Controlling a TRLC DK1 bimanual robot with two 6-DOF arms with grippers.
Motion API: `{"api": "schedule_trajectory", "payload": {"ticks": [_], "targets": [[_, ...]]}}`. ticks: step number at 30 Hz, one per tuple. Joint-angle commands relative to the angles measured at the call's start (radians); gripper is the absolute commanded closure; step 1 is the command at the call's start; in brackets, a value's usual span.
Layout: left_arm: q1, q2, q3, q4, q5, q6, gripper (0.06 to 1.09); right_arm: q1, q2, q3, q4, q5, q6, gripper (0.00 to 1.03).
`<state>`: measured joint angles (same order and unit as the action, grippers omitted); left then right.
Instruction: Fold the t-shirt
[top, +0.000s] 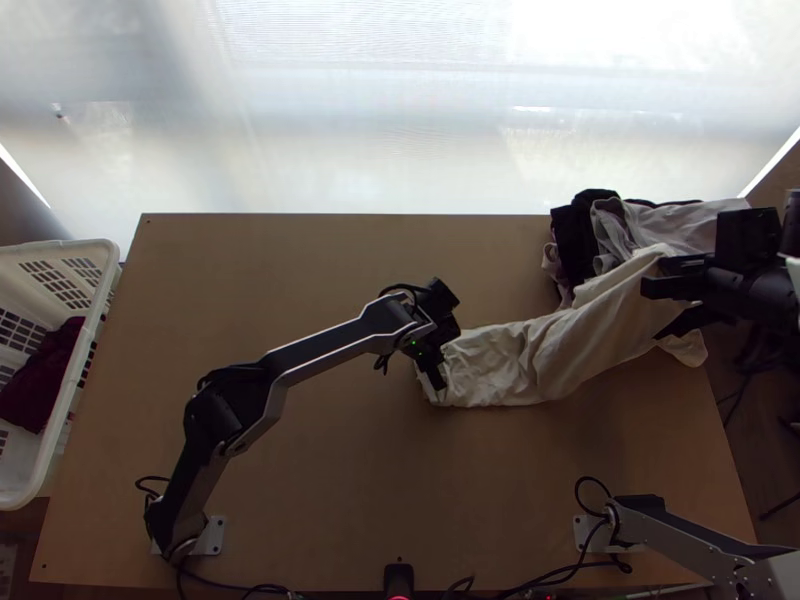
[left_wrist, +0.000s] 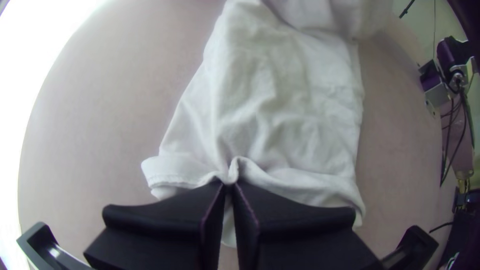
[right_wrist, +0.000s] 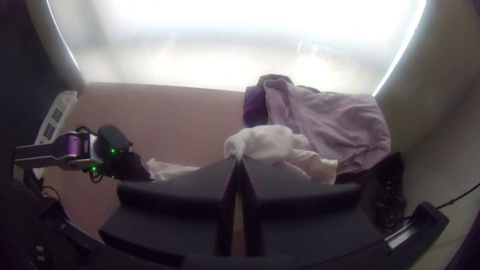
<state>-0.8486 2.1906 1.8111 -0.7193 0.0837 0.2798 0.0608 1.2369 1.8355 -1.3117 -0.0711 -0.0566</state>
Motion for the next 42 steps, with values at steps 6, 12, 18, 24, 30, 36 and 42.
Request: {"api": "schedule_trajectory", "payload": {"ticks": [6,12,18,24,30,36,42], "targets": [[0.223,-0.295,0.004,-0.195,0.091,0.002,1.03,0.048,-0.054,-0.11,-0.003,-0.001,-0.006,1.0],[0.418,-0.535,0.01,-0.301,0.133,0.025,1.03,0.063,-0.051,-0.117,-0.024,-0.087,0.001,1.0],[0.553,-0.758,-0.041,-0.43,0.156,0.084,1.03,0.143,-0.06,-0.397,-0.058,-0.108,-0.038,0.94],[0.654,-0.945,-0.392,-0.456,0.159,0.194,1.02,0.112,0.012,-0.823,-0.046,-0.104,-0.124,0.95],[0.626,-1.052,-0.644,-0.537,0.156,0.259,0.76,0.182,0.013,-1.045,-0.04,-0.104,-0.16,0.8],[0.692,-1.12,-0.694,-0.555,0.134,0.289,0.1,0.224,-0.014,-1.032,-0.132,0.005,-0.221,0.17],[0.911,-1.032,-0.473,-0.58,0.137,0.355,0.1,0.157,-0.027,-0.769,-0.141,0.04,-0.218,0.15]]}}
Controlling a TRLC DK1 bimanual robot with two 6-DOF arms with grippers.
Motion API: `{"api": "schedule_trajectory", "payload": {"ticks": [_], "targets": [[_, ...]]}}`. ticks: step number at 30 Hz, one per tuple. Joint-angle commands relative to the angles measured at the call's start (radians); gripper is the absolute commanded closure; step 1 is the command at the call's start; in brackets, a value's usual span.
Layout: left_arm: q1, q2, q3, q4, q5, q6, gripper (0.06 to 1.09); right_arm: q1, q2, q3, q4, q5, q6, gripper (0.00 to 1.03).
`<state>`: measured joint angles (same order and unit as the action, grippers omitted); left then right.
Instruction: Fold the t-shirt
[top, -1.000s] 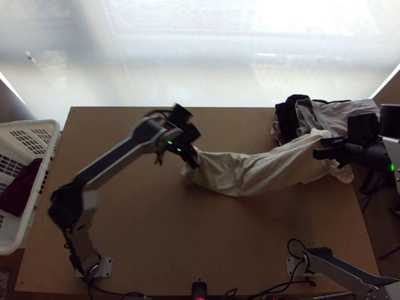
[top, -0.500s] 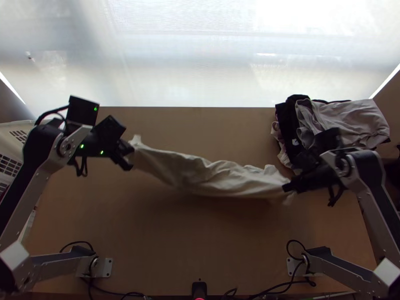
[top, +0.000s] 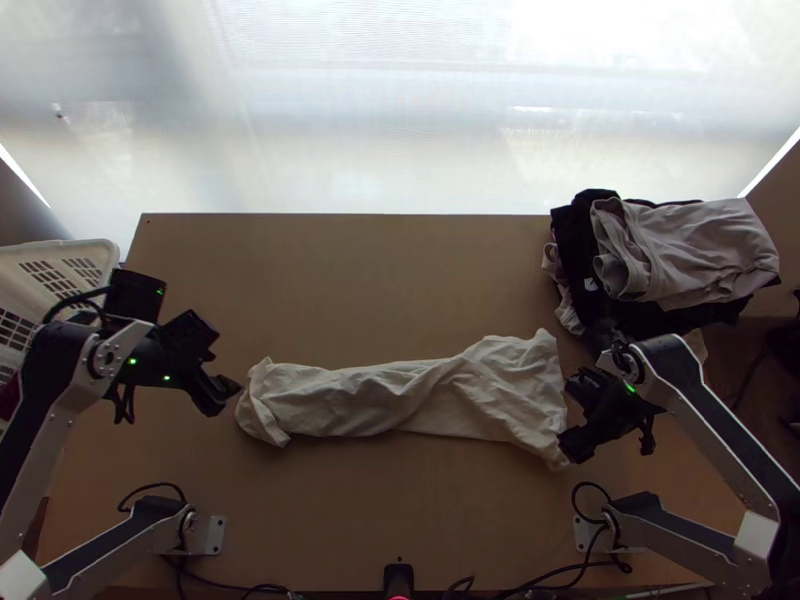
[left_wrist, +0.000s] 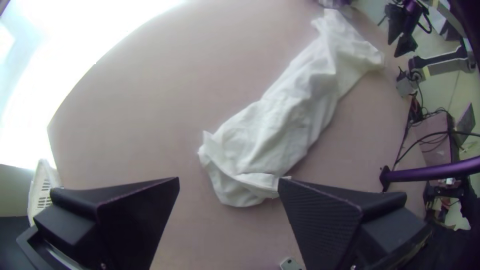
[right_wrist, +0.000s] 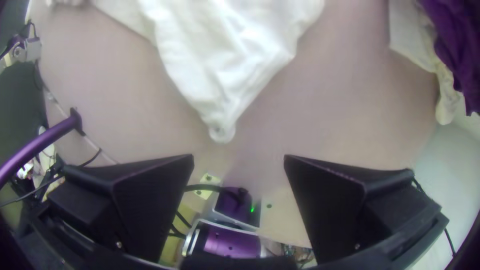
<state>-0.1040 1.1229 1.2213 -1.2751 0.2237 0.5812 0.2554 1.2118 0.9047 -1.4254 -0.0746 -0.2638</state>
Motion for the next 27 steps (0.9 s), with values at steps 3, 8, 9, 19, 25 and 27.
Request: {"api": "schedule_trajectory", "payload": {"ticks": [3,8,9,19,25,27], "targets": [[0.171,0.077,0.133,0.037,0.016,-0.003,0.1,-0.042,0.071,0.212,0.025,0.041,0.024,0.15],[-0.005,0.144,0.044,0.135,0.019,-0.086,0.1,0.107,0.16,0.253,0.184,0.033,0.089,0.15],[-0.033,0.155,0.03,0.146,0.016,-0.09,0.1,0.162,0.181,0.269,0.204,0.033,0.092,0.15],[-0.172,0.218,-0.04,0.226,0.003,-0.113,0.1,0.277,0.411,0.333,0.368,0.036,0.071,0.16],[-0.171,0.199,-0.043,0.21,0.002,-0.107,0.1,0.384,0.508,0.479,0.396,0.038,0.051,0.19],[-0.163,0.187,-0.055,0.206,-0.003,-0.103,0.1,0.389,0.552,0.513,0.401,0.038,0.032,0.19]]}}
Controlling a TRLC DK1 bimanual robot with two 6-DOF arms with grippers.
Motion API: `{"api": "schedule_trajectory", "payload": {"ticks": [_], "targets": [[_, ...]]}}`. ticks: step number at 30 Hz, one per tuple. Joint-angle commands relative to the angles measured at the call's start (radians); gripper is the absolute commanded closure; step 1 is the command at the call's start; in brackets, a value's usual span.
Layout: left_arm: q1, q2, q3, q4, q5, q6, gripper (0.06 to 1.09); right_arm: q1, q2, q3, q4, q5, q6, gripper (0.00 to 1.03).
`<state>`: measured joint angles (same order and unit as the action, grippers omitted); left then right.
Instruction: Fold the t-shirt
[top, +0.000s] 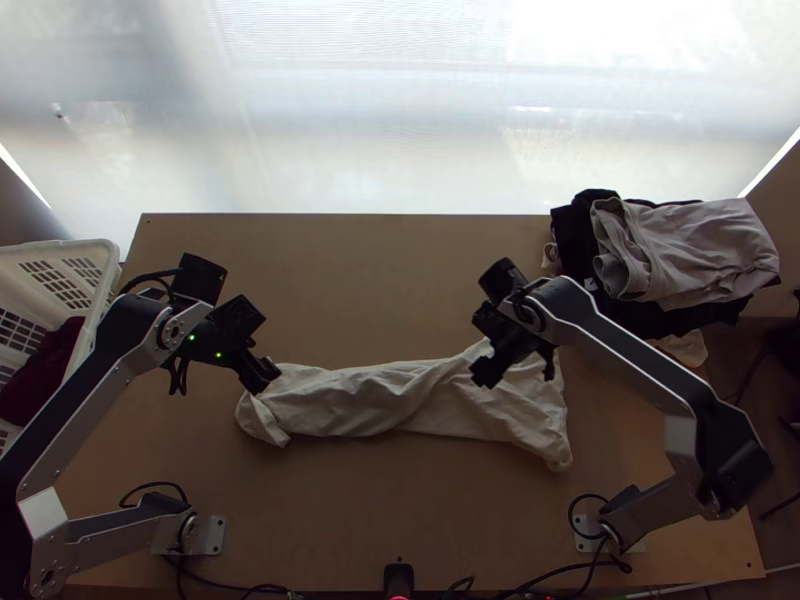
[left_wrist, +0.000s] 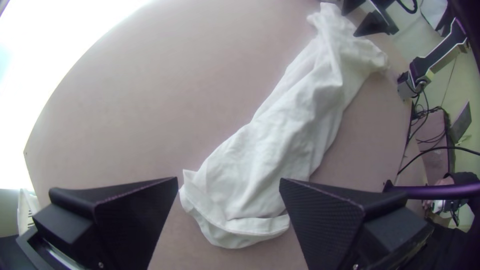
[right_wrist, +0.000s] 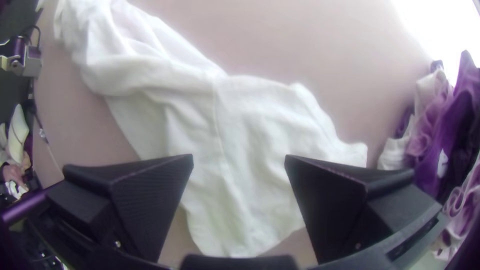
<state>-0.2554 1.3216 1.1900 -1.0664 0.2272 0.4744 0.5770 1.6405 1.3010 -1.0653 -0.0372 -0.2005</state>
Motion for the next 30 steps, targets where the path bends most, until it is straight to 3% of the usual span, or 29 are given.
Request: {"api": "schedule_trajectory", "payload": {"ticks": [1,6,15,23,30], "targets": [[-0.007,-0.019,-0.032,-0.006,-0.011,0.009,0.1,0.067,0.14,0.127,0.041,0.0,-0.037,0.19],[0.008,-0.062,-0.058,-0.01,-0.035,0.018,0.1,0.017,0.127,0.113,-0.044,0.06,-0.031,0.14],[0.039,-0.091,-0.098,-0.009,-0.045,0.032,0.1,-0.272,-0.038,-0.028,-0.088,0.062,-0.037,0.16],[0.038,-0.081,-0.095,0.005,-0.061,0.043,0.1,-0.351,-0.008,-0.124,-0.053,0.074,-0.037,0.16],[0.056,-0.096,-0.095,0.003,-0.08,0.049,0.1,-0.417,-0.053,-0.267,-0.035,0.072,-0.037,0.25]]}}
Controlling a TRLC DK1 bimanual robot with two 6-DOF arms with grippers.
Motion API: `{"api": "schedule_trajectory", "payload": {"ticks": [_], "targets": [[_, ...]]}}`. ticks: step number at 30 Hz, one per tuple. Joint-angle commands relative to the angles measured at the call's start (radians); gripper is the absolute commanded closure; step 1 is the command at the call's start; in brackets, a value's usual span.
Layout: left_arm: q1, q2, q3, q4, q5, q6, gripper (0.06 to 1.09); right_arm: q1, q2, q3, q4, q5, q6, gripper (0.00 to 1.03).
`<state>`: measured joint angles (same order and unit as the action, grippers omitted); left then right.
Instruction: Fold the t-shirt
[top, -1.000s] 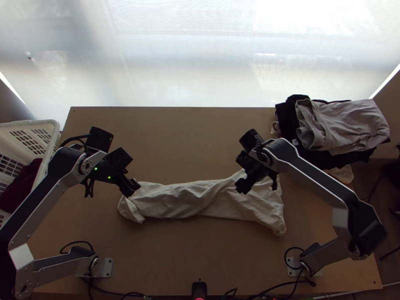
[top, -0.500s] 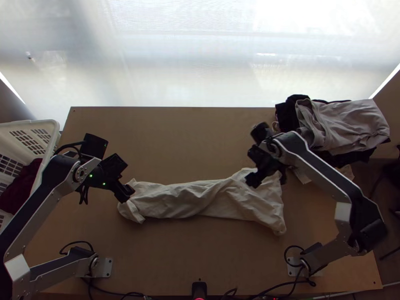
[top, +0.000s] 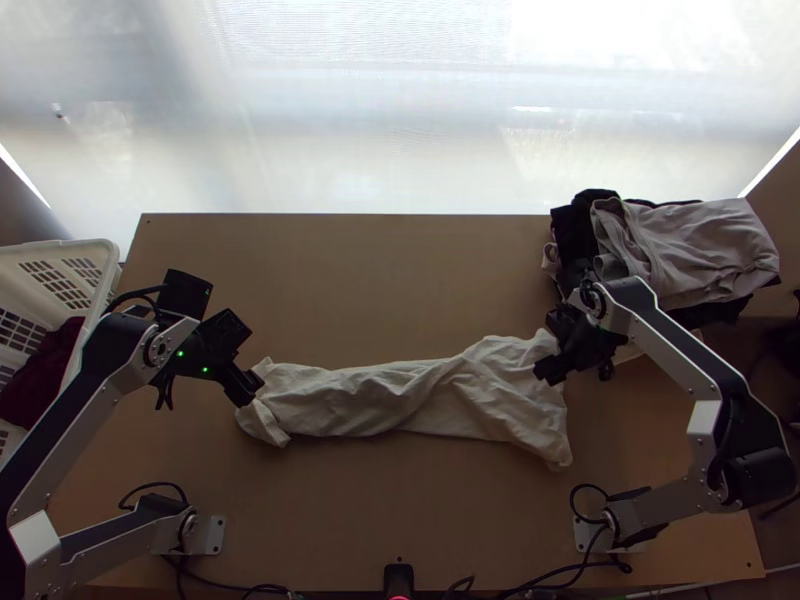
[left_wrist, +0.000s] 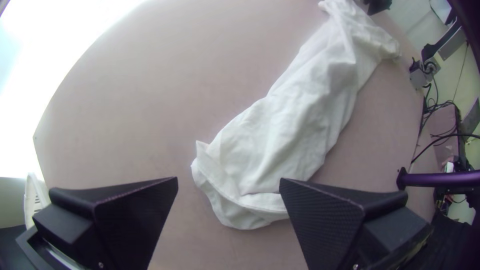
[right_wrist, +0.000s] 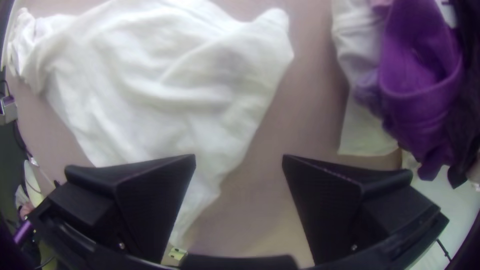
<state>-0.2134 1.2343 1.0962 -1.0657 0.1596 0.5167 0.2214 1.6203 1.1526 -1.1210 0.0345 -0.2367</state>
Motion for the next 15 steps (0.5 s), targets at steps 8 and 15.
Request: {"api": "schedule_trajectory", "payload": {"ticks": [8,15], "targets": [[0.016,-0.004,0.002,0.006,-0.012,0.006,0.1,-0.004,-0.028,-0.185,0.093,-0.002,0.016,0.32],[0.019,-0.009,-0.002,0.001,-0.014,0.009,0.1,-0.013,-0.025,-0.208,0.155,-0.022,0.016,0.44]]}}
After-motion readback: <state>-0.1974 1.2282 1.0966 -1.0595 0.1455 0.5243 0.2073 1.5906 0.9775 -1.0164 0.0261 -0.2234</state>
